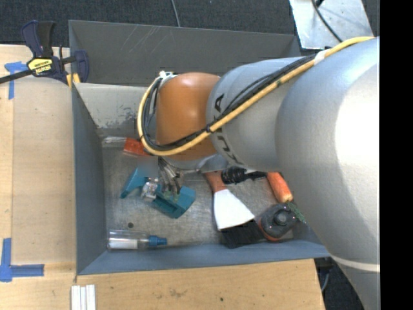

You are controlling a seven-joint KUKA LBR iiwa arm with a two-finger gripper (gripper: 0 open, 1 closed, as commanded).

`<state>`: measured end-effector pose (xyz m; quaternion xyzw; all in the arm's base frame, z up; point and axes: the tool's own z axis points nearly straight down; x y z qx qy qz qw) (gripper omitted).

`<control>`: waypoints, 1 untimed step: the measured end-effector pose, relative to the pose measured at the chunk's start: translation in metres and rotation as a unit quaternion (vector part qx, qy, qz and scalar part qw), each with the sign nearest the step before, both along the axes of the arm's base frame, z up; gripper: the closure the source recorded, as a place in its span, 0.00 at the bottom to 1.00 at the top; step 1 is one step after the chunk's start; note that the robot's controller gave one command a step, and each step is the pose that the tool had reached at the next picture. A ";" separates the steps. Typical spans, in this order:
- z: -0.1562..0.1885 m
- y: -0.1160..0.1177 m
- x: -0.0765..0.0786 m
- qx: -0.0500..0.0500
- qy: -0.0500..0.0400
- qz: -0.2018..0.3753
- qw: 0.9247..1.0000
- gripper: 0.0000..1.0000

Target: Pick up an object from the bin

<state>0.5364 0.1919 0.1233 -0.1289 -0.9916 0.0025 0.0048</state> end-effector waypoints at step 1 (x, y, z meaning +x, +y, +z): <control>0.016 0.000 0.001 0.001 -0.004 0.000 1.000 1.00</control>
Offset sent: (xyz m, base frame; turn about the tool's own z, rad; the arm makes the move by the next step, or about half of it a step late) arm 0.0000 -0.0001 0.0369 0.0000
